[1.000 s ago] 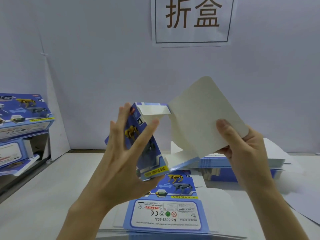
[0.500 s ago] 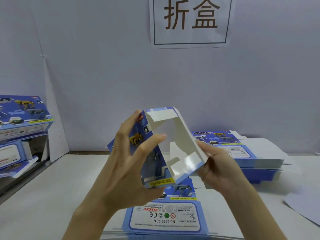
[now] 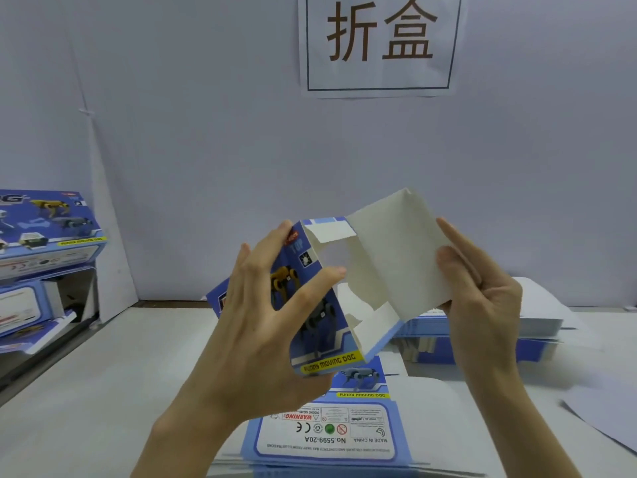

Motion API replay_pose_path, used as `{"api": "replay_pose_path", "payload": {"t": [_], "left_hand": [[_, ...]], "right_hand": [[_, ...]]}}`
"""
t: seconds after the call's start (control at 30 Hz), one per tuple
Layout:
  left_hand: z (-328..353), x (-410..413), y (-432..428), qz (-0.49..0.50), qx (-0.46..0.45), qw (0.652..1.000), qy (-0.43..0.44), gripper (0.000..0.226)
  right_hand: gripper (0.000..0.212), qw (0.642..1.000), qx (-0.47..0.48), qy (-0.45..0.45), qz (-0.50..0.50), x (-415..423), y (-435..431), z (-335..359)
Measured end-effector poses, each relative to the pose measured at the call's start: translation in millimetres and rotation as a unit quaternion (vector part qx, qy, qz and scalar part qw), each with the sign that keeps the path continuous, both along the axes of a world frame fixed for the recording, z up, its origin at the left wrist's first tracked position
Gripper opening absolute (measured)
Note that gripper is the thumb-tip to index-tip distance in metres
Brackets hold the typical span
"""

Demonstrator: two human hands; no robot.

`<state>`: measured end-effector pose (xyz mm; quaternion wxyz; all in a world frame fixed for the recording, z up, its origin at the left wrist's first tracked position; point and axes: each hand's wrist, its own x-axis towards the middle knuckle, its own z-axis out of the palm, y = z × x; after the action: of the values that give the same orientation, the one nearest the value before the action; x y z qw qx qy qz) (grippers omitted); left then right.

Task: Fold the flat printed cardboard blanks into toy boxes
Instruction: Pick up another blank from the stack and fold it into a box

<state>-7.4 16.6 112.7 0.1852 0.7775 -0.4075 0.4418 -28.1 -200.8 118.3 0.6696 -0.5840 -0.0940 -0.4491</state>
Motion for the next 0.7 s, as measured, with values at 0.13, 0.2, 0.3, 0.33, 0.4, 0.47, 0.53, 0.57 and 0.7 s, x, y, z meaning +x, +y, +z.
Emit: {"api": "replay_pose_path", "payload": {"t": [0.13,0.2,0.3,0.33,0.4,0.47,0.53,0.57,0.7], "left_hand": [[-4,0,-6,0.006,0.012,1.0,-0.014,0.078],[-6,2,-9,0.015,0.025,0.999,-0.041,0.078],[-8,5,-10,0.03,0.04,0.997,-0.054,0.082],[-9,6,-10,0.032,0.038,0.997,-0.052,0.083],[-9,7,-9,0.029,0.022,0.999,-0.037,0.083],[-9,7,-8,0.022,0.012,0.999,-0.027,0.082],[-11,7,-11,0.026,0.021,0.999,-0.034,0.083],[-12,7,-12,0.03,0.026,0.998,-0.038,0.082],[-13,5,-16,0.034,0.026,0.998,-0.048,0.081]], "right_hand": [[0.035,0.965,0.111,0.023,0.235,-6,-9,12],[0.03,0.962,0.093,0.057,0.25,-7,-10,15],[0.024,0.969,0.033,0.103,0.22,-7,-7,13],[0.024,0.976,0.0,0.108,0.187,-6,-7,12],[0.024,0.987,-0.057,0.099,0.108,-7,-4,11],[0.022,0.991,-0.058,0.089,0.079,-8,-4,11],[0.023,0.991,-0.048,0.085,0.091,-9,-2,11],[0.023,0.991,-0.048,0.084,0.096,-10,-1,11],[0.022,0.998,-0.045,0.035,0.03,-10,4,12]]}}
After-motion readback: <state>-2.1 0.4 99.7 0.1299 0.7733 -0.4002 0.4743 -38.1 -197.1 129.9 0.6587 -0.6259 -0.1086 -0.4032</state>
